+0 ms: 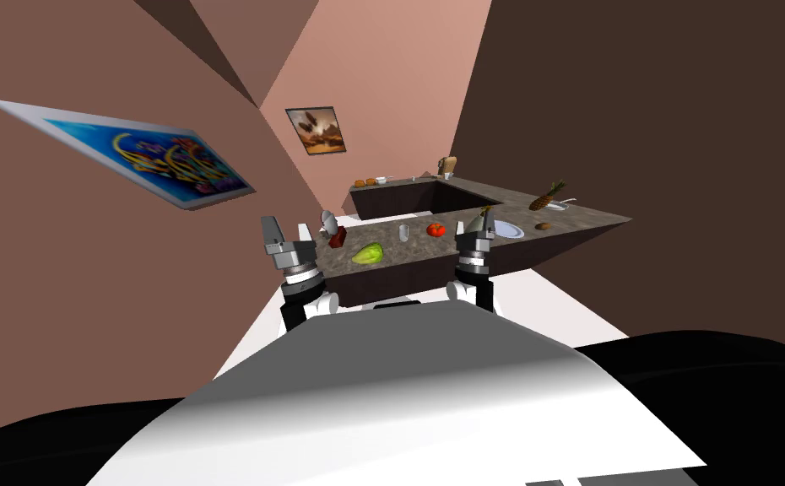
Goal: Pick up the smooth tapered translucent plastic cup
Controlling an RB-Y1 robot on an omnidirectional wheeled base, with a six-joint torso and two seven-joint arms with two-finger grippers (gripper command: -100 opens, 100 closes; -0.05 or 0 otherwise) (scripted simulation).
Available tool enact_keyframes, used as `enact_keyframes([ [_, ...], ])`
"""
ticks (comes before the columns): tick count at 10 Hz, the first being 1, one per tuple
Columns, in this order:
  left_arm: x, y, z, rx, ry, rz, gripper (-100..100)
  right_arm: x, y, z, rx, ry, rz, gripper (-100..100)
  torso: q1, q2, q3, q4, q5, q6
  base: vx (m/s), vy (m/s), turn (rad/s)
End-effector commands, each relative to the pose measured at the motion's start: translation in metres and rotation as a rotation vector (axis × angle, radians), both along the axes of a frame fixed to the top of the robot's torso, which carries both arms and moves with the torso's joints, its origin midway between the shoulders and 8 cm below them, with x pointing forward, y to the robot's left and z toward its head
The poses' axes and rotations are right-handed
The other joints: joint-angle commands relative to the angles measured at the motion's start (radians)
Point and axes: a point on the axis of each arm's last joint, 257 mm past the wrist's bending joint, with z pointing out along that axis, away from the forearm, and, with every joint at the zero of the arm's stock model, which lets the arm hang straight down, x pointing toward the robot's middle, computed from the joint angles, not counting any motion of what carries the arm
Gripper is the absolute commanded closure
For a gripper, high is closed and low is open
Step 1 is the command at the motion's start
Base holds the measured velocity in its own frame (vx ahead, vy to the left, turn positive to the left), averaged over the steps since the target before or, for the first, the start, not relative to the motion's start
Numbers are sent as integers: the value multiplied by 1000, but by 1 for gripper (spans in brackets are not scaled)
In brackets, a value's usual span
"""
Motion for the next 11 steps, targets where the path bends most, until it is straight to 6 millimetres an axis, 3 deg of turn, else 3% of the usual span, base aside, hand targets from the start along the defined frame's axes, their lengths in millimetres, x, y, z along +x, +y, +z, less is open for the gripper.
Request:
enact_keyframes([
  [1,0,0,0,0,0,0,0,1,7,3,-26,-3,23,-100,0,0,0,0,0,0,-10,-12,12],
  [9,0,0,0,0,0,0,0,7,63,15,-189,-18,208,-100,-3,2,1,0,-1,0,-29,-47,42],
  [11,0,0,0,0,0,0,0,8,87,12,-238,-16,285,-100,-3,1,1,0,-1,0,-32,-46,105],
])
